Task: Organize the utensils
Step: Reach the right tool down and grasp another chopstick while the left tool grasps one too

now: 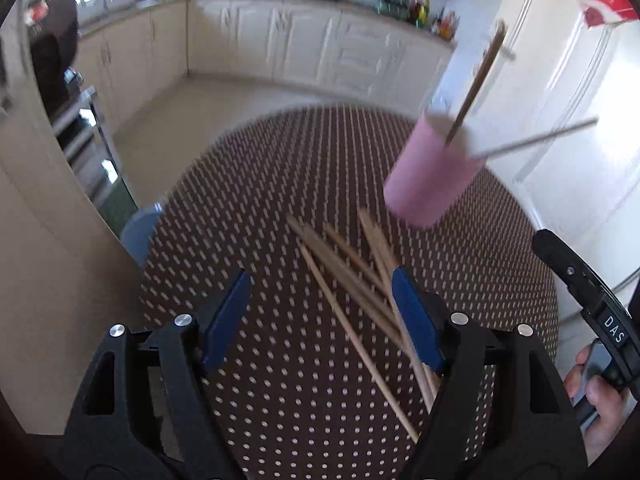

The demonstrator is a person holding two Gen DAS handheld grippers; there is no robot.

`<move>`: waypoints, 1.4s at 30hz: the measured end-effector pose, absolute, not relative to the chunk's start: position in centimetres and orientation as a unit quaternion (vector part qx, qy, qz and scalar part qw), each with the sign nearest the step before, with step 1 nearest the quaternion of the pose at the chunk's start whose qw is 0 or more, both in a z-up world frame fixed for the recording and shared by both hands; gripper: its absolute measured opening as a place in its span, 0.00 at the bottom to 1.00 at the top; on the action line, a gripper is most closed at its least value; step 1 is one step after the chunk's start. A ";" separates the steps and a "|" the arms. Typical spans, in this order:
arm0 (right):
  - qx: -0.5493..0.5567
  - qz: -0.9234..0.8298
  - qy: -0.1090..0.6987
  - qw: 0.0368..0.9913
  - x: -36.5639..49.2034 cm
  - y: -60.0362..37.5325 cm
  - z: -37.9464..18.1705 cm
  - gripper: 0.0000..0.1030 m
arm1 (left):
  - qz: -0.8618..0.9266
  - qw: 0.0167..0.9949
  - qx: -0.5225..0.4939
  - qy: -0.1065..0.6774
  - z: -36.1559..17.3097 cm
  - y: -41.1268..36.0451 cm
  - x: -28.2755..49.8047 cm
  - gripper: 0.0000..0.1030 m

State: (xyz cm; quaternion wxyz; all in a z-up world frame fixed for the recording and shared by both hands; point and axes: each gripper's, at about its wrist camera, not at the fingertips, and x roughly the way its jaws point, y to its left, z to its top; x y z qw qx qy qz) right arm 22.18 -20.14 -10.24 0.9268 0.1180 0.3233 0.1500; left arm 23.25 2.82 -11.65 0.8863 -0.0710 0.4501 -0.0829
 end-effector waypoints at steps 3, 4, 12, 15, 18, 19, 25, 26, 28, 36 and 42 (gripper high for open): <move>0.129 0.167 0.360 0.909 22.5 -20.0 -11.9 0.50 | -0.088 0.871 -0.071 0.477 -13.5 2.3 23.9 0.56; 0.129 0.170 0.373 0.903 22.7 -19.9 -12.4 0.50 | -0.090 0.864 -0.075 0.490 -14.2 2.2 24.2 0.51; 0.127 0.193 0.429 0.873 23.9 -18.9 -14.0 0.50 | -0.083 0.837 -0.109 0.530 -17.4 1.6 25.8 0.32; 0.118 0.197 0.440 0.868 24.3 -18.2 -14.2 0.50 | -0.072 0.842 -0.113 0.523 -17.8 1.7 26.1 0.29; 0.105 0.198 0.457 0.860 25.1 -17.4 -14.6 0.50 | -0.061 0.846 -0.113 0.518 -17.8 1.9 27.1 0.21; 0.103 0.199 0.466 0.856 25.4 -17.1 -14.8 0.50 | -0.060 0.847 -0.108 0.517 -17.7 2.0 27.4 0.18; 0.090 0.220 0.499 0.834 27.0 -15.4 -15.6 0.32 | -0.079 0.845 -0.096 0.520 -17.7 2.6 28.1 0.11; 0.089 0.224 0.501 0.831 27.1 -15.1 -15.6 0.29 | -0.080 0.845 -0.095 0.521 -17.8 2.7 28.0 0.11; 0.080 0.223 0.505 0.830 27.3 -14.8 -15.8 0.26 | -0.082 0.845 -0.091 0.520 -17.8 2.9 28.1 0.11; 0.058 0.209 0.514 0.830 28.0 -14.2 -16.4 0.21 | -0.083 0.847 -0.083 0.519 -18.1 2.5 27.9 0.11; 0.031 0.204 0.522 0.828 29.0 -12.9 -16.6 0.16 | -0.080 0.848 -0.075 0.518 -18.0 1.9 28.0 0.11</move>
